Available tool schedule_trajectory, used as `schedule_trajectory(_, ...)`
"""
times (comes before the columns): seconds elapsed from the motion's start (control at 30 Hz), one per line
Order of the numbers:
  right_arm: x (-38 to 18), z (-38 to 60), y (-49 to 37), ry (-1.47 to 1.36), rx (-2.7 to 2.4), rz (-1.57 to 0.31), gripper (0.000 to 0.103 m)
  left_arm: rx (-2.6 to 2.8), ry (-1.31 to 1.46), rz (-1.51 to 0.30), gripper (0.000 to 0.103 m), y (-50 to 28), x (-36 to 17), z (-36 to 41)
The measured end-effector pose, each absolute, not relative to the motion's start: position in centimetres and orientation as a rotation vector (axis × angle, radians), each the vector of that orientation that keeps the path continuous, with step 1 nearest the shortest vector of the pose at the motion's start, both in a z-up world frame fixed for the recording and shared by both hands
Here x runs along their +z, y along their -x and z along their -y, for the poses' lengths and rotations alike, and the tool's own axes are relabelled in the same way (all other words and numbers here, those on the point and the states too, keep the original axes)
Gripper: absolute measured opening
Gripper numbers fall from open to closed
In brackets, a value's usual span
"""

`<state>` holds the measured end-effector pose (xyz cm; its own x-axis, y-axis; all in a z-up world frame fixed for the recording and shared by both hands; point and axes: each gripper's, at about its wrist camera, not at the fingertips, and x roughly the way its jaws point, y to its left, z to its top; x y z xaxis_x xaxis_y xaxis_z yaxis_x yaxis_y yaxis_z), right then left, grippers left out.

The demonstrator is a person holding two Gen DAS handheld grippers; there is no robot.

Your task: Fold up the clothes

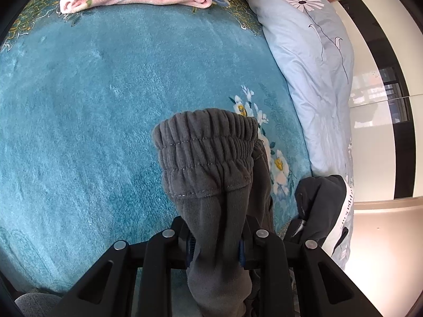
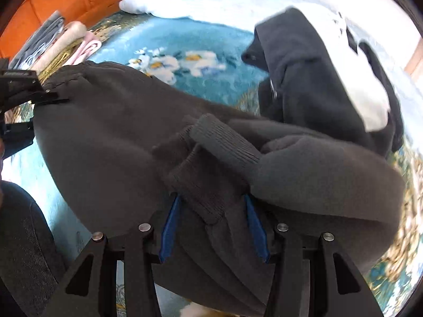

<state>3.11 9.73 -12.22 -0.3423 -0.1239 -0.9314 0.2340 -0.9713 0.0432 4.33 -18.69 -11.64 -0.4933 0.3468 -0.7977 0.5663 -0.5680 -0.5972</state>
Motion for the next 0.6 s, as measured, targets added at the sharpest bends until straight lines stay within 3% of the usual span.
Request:
schedule_trajectory(0.13, -11.5, -11.4, -2.7, -1.664, -2.412, 0.033, 0.026, -2.194, -1.491, -1.391, 0.026, -4.6, -11.8, 18.7)
schedule_trajectory(0.23, -11.0, -12.7, -2.4, -1.667, -2.413, 0.167, 0.016, -2.195, -1.492, -1.401, 0.026, -4.9, -11.9, 18.8)
schedule_trajectory(0.33, -10.4, -13.8, -2.2, -1.663, -2.408, 0.282, 0.013, -2.188, -1.488, -1.424, 0.026, -5.2, -12.0, 18.8)
schedule_trajectory(0.6, -8.1, -12.0, -2.8, -1.583, -2.362, 0.29, 0.012, -2.182, -1.481, -1.443, 0.027, -4.3, -12.4, 18.2)
